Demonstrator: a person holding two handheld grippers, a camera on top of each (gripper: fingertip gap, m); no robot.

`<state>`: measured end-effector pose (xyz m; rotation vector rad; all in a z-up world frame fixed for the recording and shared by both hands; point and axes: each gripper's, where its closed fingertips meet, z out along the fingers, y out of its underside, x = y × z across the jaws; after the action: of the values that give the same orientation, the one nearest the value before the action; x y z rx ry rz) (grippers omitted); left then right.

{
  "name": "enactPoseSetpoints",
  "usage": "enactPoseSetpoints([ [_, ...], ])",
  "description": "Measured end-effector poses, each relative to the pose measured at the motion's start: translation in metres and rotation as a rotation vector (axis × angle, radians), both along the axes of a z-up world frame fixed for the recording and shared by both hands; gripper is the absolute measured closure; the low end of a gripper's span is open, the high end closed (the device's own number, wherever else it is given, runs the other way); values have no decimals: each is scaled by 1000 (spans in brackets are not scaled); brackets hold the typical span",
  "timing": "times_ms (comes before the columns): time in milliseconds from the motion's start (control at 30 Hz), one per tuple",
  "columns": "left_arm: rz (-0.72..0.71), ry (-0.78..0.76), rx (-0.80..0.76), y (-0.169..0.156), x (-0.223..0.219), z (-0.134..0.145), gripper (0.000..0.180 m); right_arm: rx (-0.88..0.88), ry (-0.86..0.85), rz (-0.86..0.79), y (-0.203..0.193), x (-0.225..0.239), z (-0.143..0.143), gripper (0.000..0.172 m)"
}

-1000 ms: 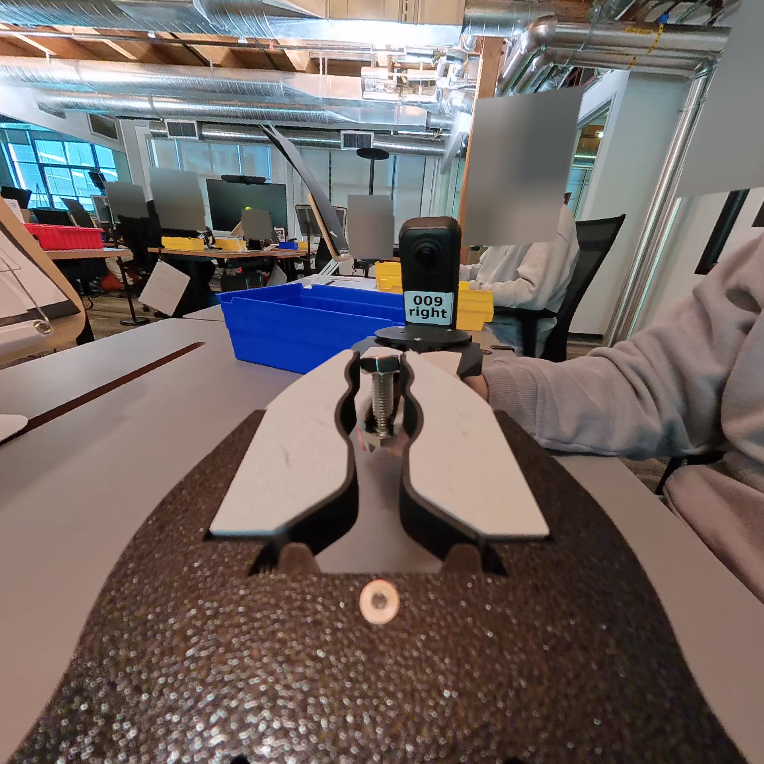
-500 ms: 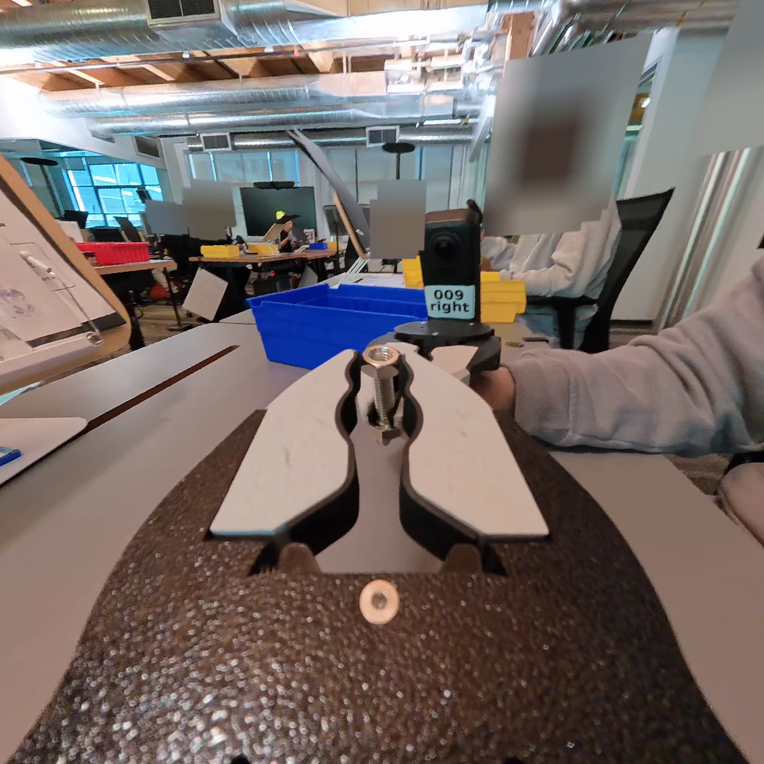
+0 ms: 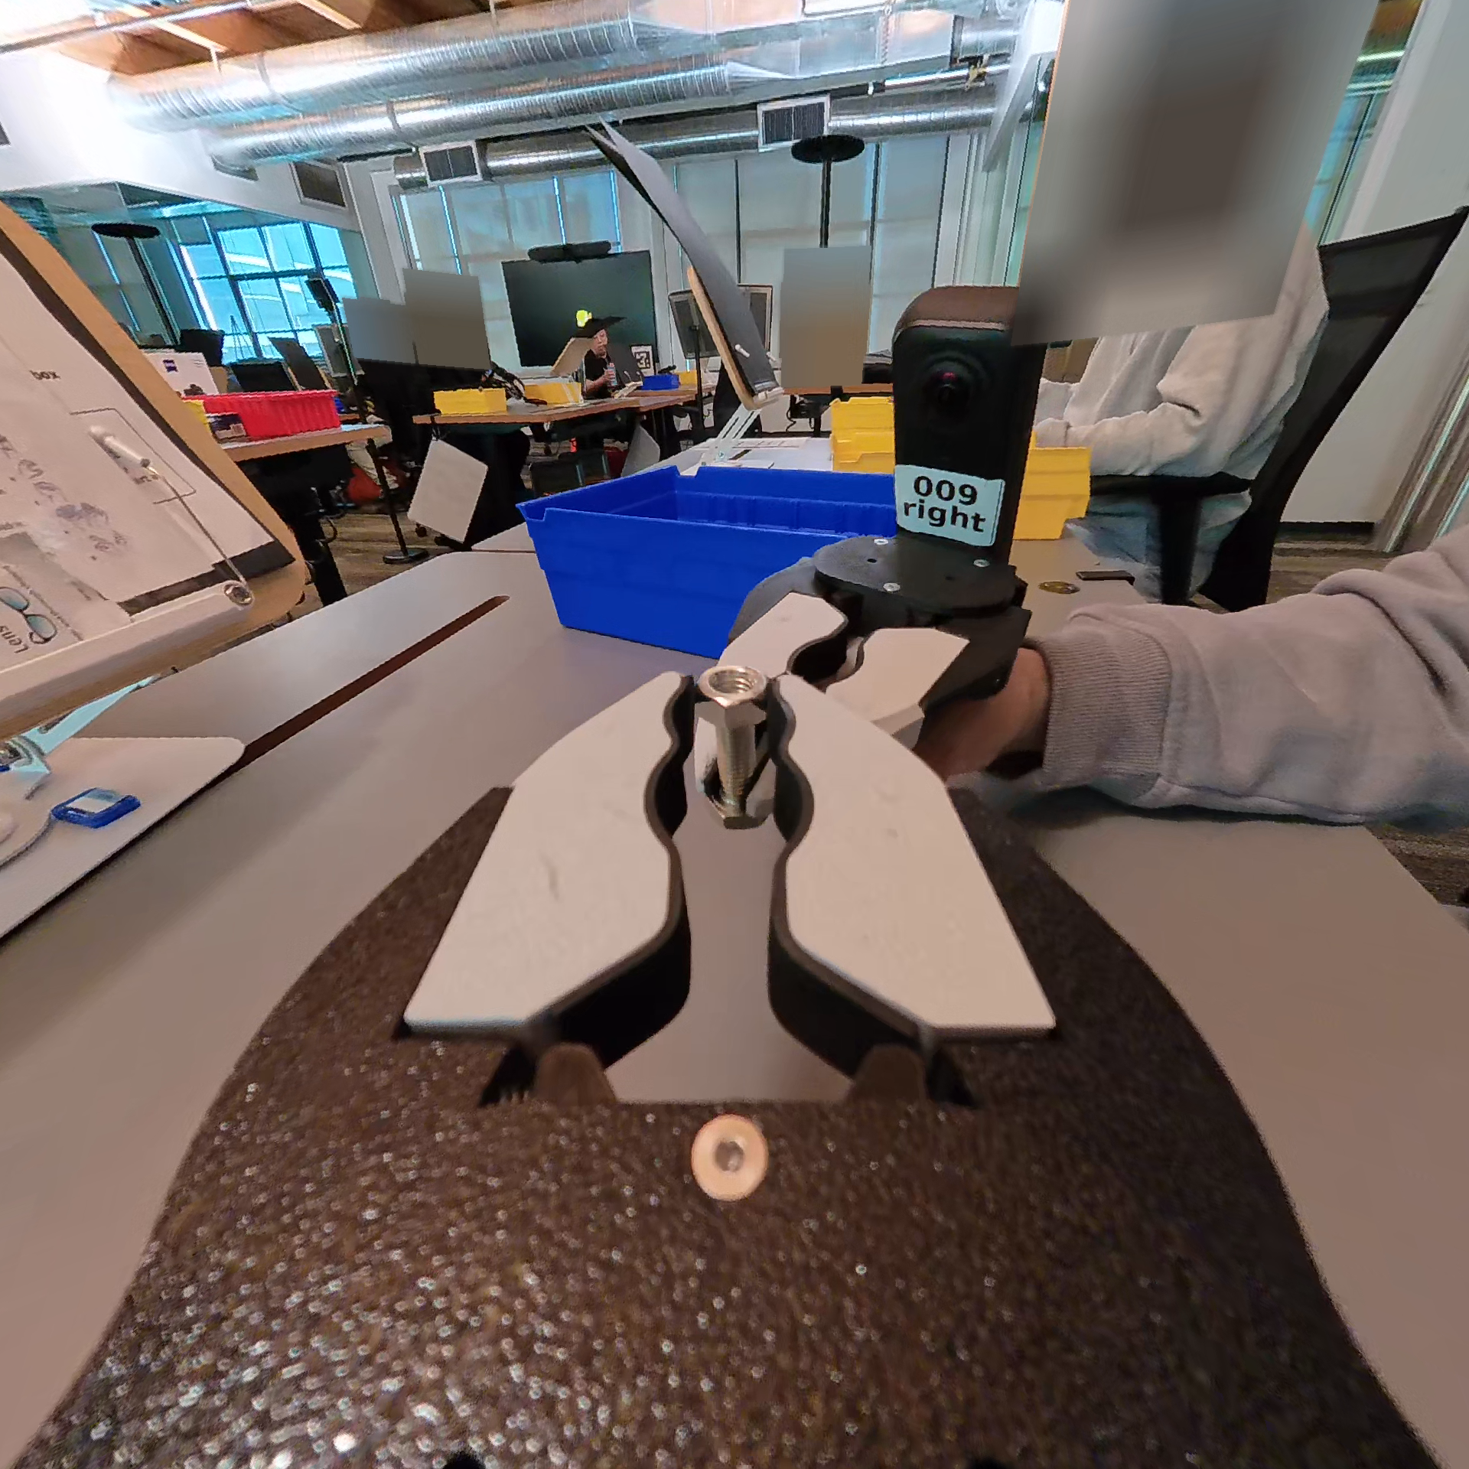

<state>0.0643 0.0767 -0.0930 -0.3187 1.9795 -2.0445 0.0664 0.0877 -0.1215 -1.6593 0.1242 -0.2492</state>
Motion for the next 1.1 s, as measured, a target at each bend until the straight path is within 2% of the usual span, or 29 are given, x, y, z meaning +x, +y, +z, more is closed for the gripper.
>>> enactPoseSetpoints([
  [200, -6, -3, -28, 0, -1, 4, 164, 39, 33, 24, 1, -3, 4, 163],
  [400, -1, -5, -60, 2, -1, 8, 156, 63, 49, 42, 2, -6, 6, 163],
  [1100, 18, -5, -93, 8, 2, 12, 159, 96, 77, 52, -1, -5, 11, 163],
])
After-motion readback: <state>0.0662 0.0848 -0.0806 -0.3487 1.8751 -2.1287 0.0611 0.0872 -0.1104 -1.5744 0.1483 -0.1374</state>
